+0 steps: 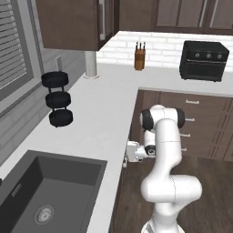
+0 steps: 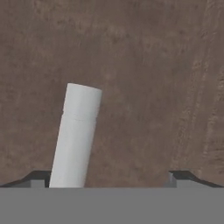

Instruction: Take a straw from the drawer in front and place it inside the glass cup on the dining counter.

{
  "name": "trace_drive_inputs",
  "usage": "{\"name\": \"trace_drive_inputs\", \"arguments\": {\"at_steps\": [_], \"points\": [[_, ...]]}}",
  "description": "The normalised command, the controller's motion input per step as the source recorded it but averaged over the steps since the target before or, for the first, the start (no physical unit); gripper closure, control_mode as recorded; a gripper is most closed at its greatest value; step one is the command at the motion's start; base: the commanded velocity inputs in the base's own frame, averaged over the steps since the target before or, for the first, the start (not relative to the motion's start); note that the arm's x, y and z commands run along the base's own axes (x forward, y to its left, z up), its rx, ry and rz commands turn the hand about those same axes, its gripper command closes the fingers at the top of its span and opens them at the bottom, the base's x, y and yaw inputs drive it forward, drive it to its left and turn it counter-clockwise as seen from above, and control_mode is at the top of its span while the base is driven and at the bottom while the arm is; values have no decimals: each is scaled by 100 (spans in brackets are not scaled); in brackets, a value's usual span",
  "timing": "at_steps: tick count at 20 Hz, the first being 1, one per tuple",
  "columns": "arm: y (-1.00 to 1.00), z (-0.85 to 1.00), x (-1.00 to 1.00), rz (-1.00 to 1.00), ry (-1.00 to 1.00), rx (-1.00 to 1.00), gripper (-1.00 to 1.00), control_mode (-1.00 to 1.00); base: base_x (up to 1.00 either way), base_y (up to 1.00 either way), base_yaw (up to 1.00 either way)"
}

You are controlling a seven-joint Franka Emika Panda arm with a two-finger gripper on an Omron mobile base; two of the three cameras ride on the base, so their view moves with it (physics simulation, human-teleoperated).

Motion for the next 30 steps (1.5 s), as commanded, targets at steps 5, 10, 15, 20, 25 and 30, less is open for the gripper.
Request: {"name": "trace_drive_inputs", "arguments": {"at_steps": [5, 10, 15, 20, 25, 30], "points": [[22, -3, -1, 0, 0, 0, 100, -100, 0, 0, 0], [-10, 1, -27, 0, 0, 0, 100, -100, 0, 0, 0], [-63, 9, -50, 0, 0, 0, 100, -100, 0, 0, 0], [-99, 6, -67, 0, 0, 4, 100, -100, 0, 0, 0], [-100, 0, -70, 0, -1, 7, 100, -100, 0, 0, 0], [-100, 0, -41, 0, 0, 2, 100, -100, 0, 0, 0]]}}
